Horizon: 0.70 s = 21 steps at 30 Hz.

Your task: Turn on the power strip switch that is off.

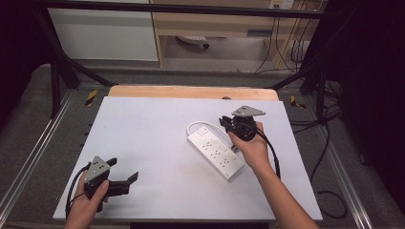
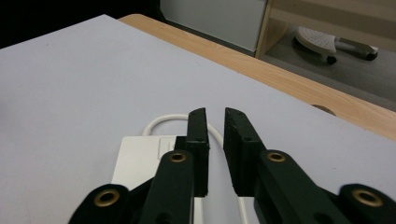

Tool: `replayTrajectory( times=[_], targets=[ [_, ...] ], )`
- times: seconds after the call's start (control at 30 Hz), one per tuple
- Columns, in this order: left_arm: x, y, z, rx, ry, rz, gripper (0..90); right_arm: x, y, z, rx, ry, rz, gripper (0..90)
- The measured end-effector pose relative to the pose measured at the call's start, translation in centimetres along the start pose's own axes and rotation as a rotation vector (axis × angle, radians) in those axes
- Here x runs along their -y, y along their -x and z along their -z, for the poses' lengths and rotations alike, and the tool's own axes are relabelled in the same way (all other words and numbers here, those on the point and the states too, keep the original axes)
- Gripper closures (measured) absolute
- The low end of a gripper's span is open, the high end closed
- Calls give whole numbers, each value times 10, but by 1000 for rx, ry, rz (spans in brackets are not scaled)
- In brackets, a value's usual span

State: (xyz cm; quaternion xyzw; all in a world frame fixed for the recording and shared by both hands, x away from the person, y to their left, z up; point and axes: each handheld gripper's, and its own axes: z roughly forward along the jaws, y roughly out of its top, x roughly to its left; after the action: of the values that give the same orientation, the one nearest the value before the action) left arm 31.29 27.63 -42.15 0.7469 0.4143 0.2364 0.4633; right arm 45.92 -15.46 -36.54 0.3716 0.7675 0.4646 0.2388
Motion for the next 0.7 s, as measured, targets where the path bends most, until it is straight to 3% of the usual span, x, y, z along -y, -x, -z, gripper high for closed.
replayTrajectory(
  times=[0.33, 0.7],
  targets=[
    [0, 1, 0, 3, -1, -7, 47, 5, -2, -14, 0, -15, 22, 899],
    [0, 1, 0, 2, -2, -6, 47, 13, 7, -25, 4, -53, -12, 900]
  ],
)
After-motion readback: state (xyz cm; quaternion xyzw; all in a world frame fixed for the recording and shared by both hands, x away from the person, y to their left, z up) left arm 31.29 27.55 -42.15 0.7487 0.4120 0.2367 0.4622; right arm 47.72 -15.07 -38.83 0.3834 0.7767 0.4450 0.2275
